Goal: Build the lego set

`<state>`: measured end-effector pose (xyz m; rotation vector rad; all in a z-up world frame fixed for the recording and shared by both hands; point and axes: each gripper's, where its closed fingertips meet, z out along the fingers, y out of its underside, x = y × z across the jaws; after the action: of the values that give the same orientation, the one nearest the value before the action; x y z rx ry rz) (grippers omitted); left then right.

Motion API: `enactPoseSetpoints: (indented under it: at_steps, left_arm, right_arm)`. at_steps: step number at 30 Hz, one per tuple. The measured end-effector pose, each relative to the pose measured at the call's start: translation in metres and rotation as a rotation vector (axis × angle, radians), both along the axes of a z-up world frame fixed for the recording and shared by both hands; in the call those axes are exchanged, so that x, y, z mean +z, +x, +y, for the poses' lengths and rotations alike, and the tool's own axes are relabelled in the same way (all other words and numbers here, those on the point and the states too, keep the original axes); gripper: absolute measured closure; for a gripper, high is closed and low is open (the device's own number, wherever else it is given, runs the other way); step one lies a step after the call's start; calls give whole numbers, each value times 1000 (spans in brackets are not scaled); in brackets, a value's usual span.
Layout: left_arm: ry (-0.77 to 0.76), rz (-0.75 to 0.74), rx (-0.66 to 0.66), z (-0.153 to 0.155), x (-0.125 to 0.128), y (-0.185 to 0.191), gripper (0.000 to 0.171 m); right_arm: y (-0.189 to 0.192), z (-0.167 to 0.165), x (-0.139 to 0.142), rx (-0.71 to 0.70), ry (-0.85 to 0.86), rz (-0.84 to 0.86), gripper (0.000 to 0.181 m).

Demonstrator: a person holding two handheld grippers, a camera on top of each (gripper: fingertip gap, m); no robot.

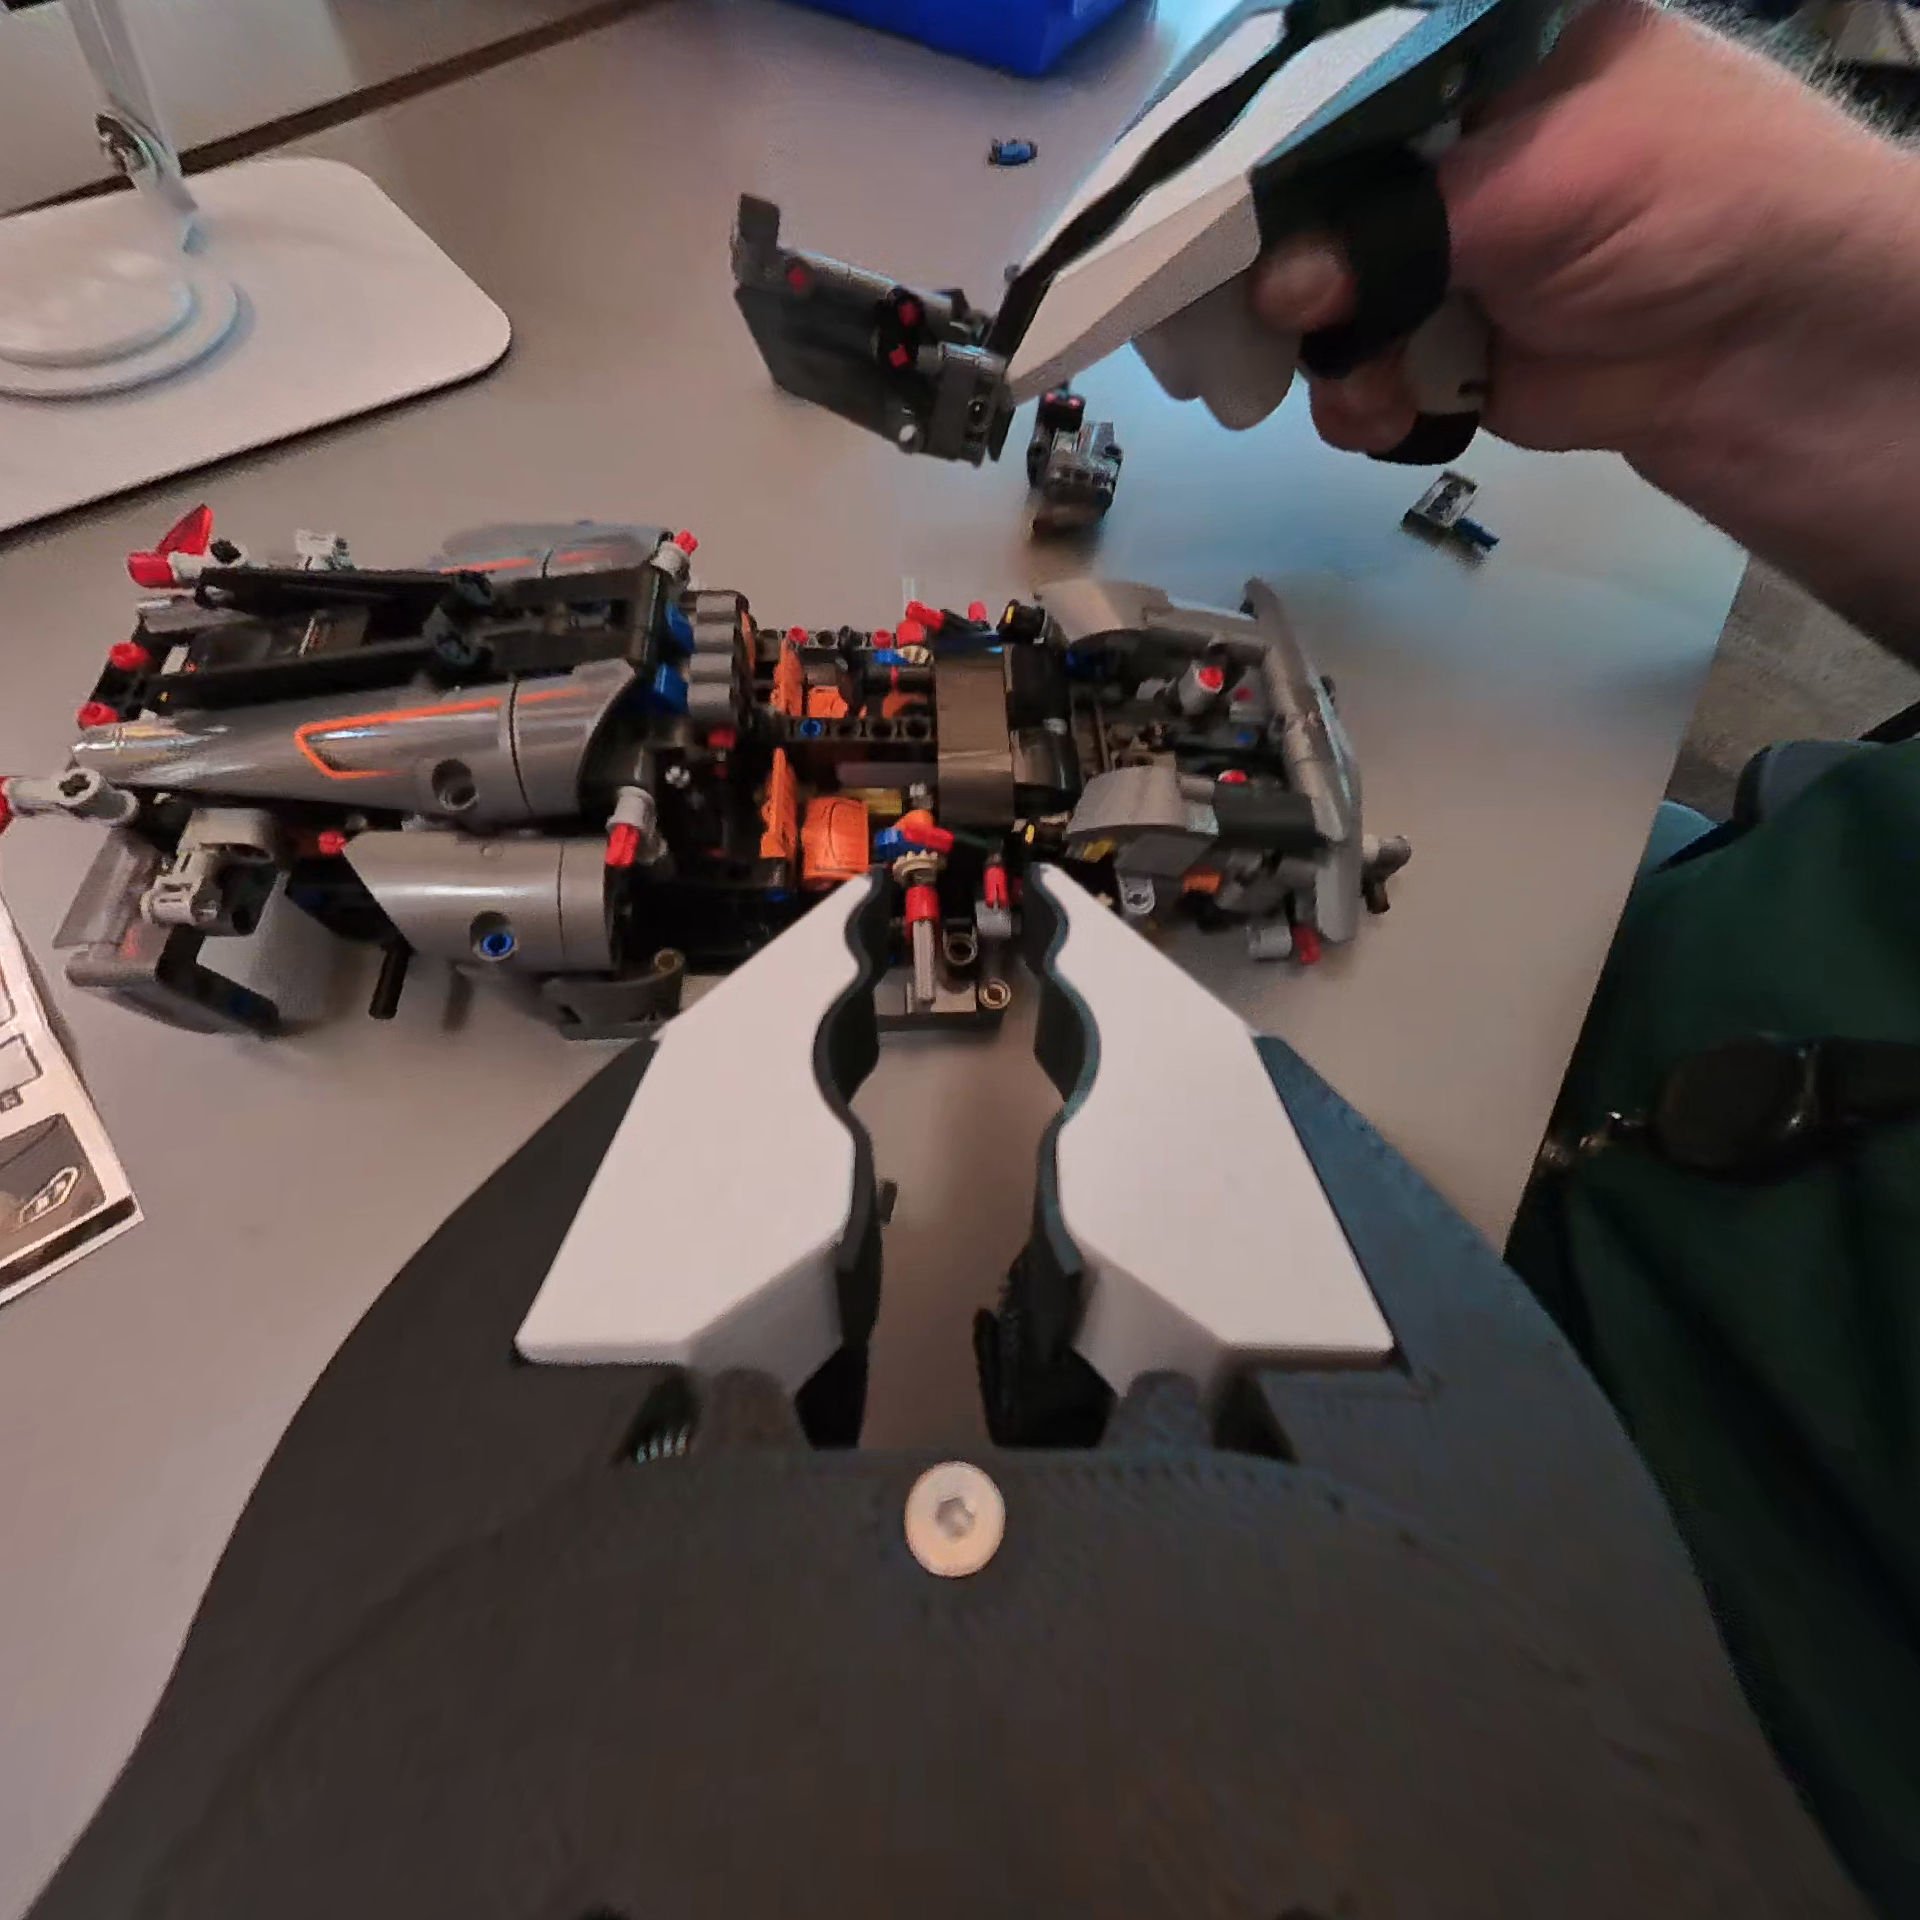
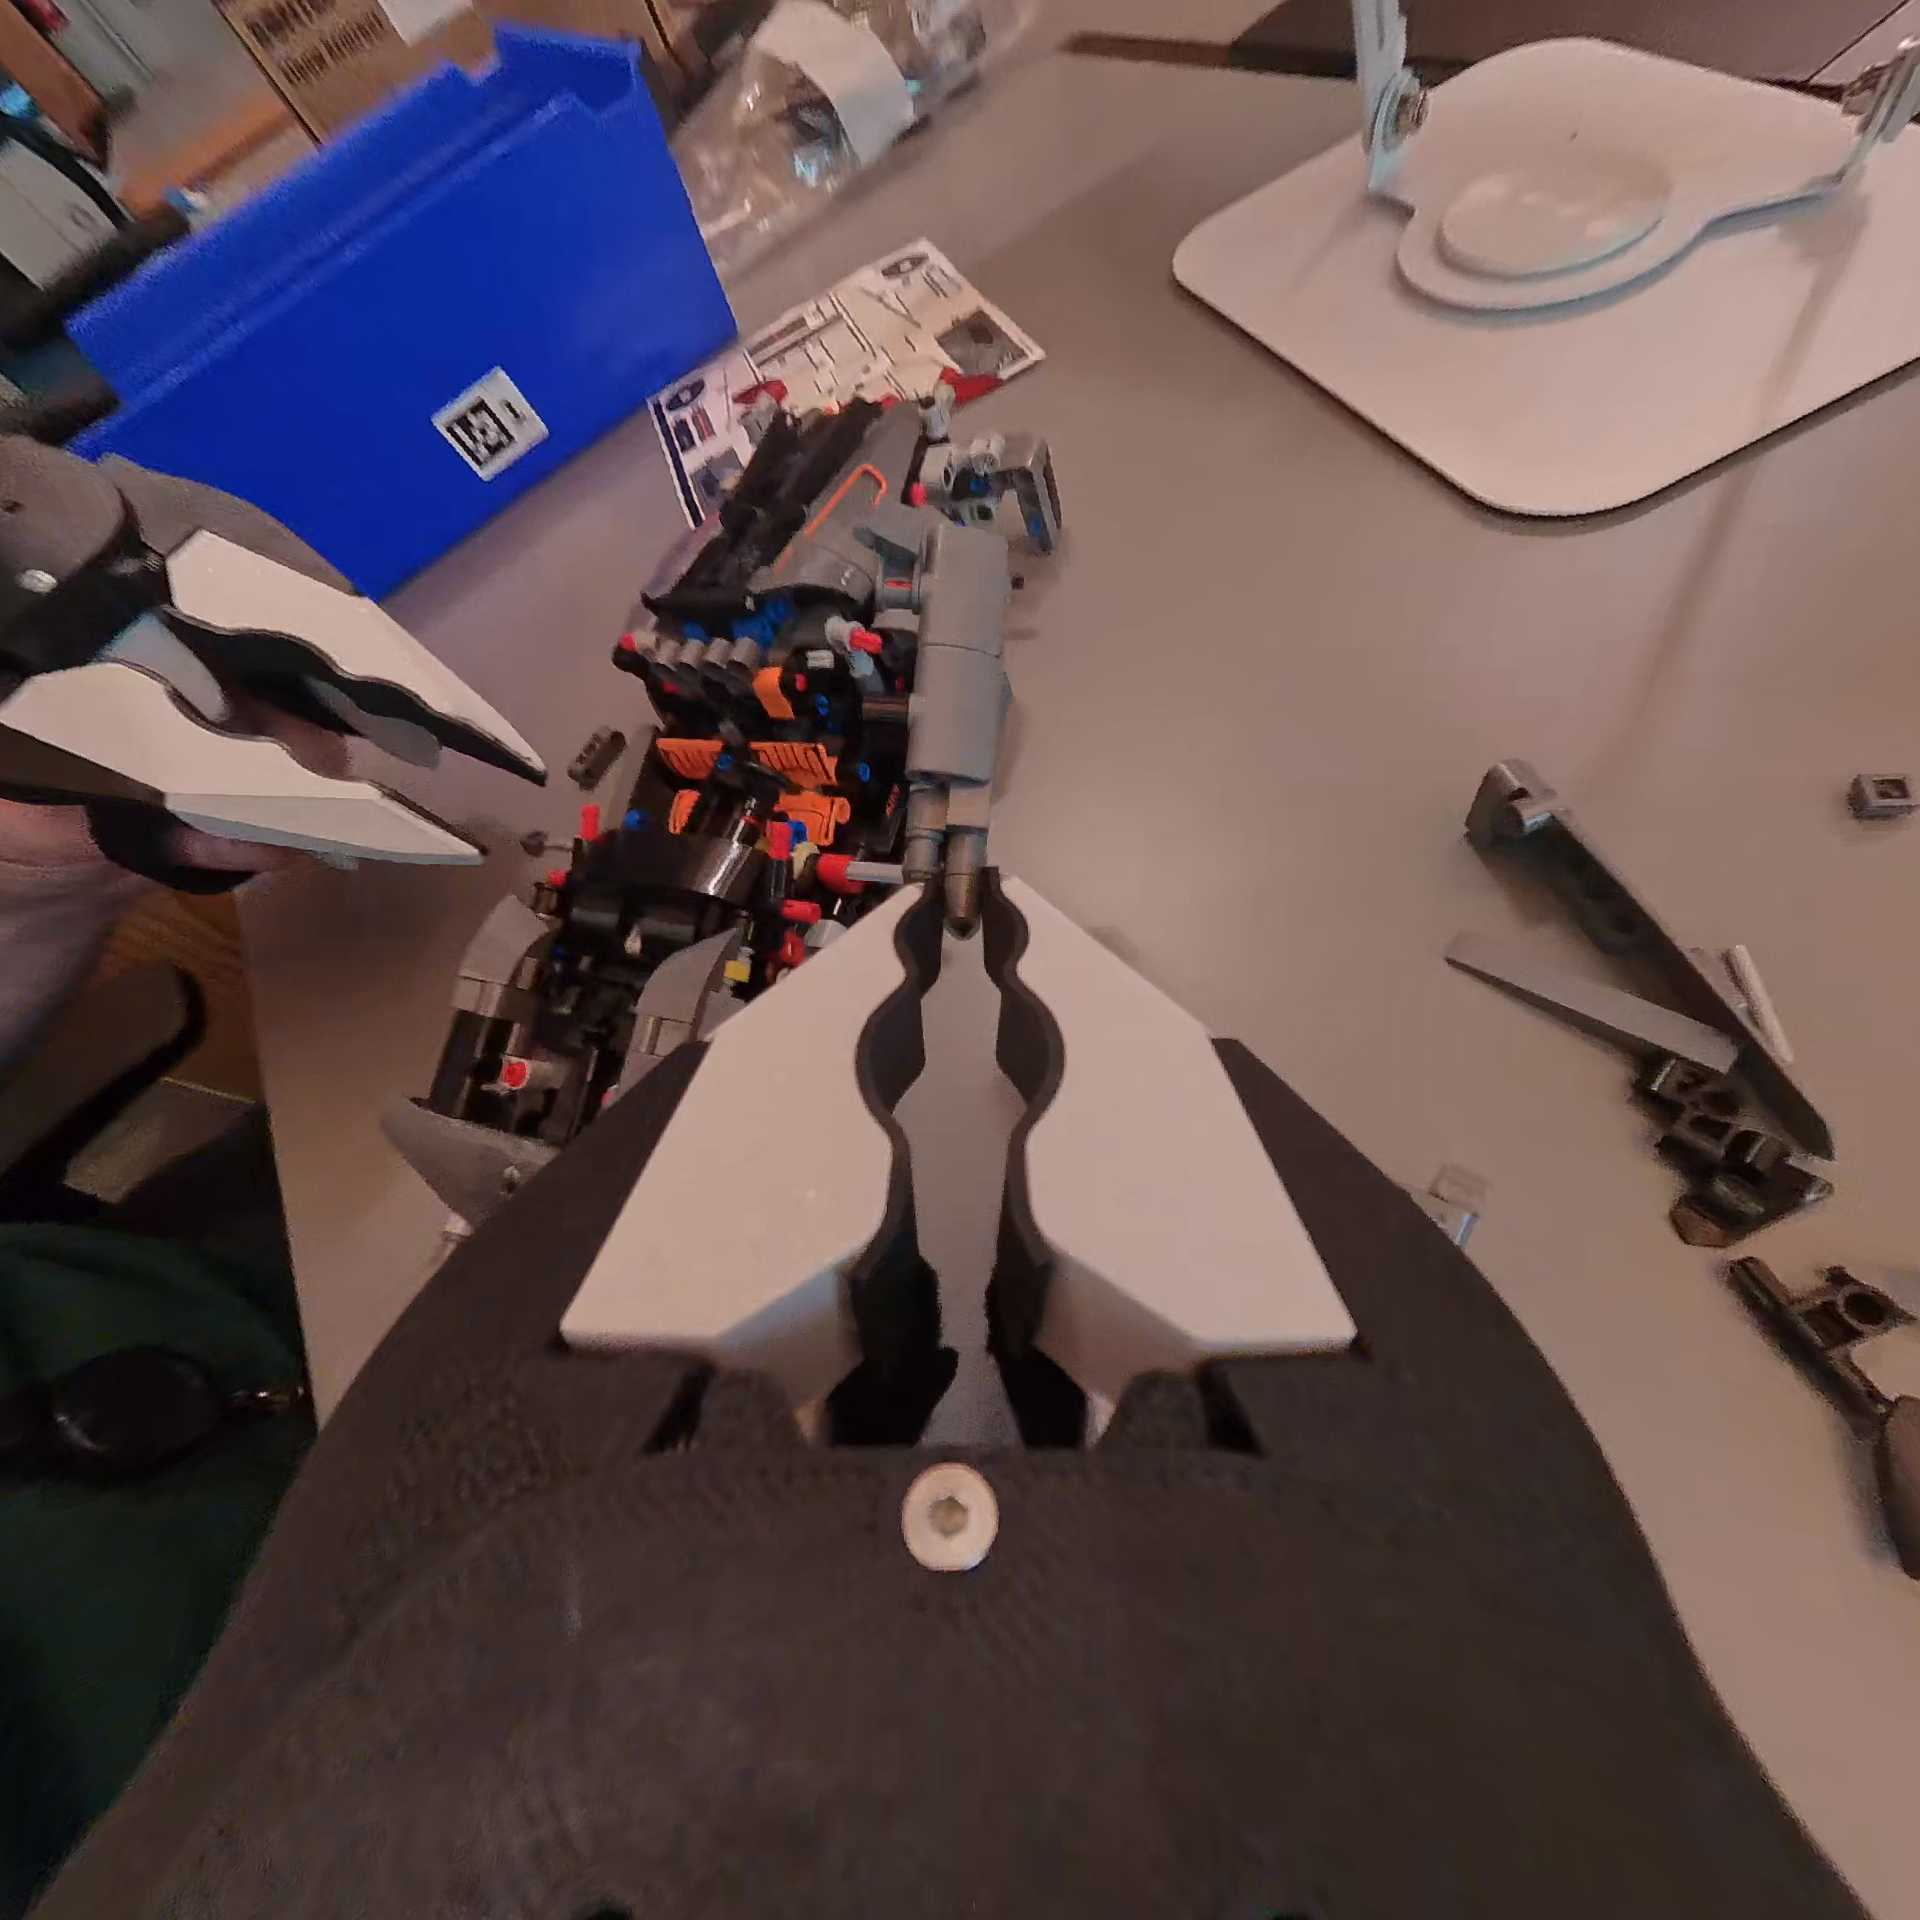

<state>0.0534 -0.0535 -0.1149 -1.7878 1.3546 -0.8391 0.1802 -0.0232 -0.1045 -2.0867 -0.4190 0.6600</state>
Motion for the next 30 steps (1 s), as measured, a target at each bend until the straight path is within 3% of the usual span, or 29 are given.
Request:
enactPoseSetpoints:
  at_steps: [10, 21, 30]
  left_arm:
    - [15, 64, -36, -1, -21, -10, 148]
    - [48, 101, -62, 2, -27, -5, 166]
    - [47, 107, -71, 2, -28, -4, 167]
  right_arm:
    - [-10, 10, -24, -13, -44, -170, 176]
    - [-17, 9, -34, -8, -89, -174, 176]
    - [-20, 11, -34, -19, -100, -158, 176]
